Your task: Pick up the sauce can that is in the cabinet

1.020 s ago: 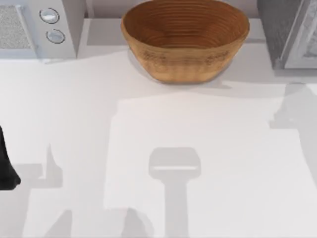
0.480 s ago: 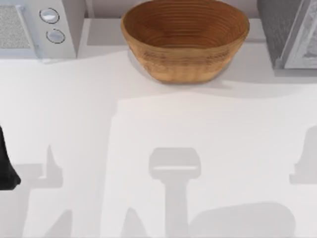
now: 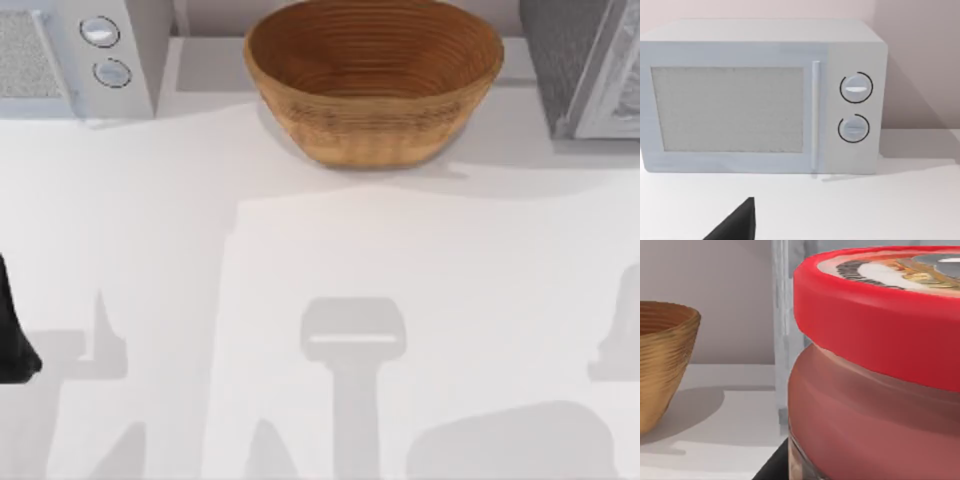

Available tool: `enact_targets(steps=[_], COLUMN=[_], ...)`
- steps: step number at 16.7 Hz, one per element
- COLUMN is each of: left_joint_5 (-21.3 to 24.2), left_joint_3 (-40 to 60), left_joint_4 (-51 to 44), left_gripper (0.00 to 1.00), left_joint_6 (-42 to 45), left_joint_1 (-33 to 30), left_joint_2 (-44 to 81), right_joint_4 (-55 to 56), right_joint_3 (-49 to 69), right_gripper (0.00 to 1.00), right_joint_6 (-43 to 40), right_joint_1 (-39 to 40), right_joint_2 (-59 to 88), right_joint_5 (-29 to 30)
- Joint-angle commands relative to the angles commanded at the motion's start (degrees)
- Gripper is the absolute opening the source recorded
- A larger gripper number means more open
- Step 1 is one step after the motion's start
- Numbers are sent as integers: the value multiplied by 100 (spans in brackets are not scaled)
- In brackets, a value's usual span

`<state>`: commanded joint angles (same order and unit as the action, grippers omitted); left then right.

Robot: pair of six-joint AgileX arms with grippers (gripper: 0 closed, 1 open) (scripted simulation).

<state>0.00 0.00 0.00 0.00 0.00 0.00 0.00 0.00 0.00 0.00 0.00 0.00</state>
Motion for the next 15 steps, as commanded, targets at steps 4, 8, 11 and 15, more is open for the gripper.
enact_targets(steps=[4,8,11,15], left_joint_5=[0,0,0,0], left_joint_3=[0,0,0,0], left_joint_4=[0,0,0,0], left_gripper=[100,100,100,100], left_joint_6=[0,0,0,0], left_joint_1=[0,0,0,0], left_joint_2=[0,0,0,0], right_joint_4=[161,1221,2525,4592], right_joint_3=[52,279,488,780], right_gripper=[0,0,0,0], right_joint_6=[15,27,39,58], right_joint_1=[24,59,97,159], right_joint_2=[205,1294,2723,5138], right_joint_5=[-76,-515,-1009,-1787])
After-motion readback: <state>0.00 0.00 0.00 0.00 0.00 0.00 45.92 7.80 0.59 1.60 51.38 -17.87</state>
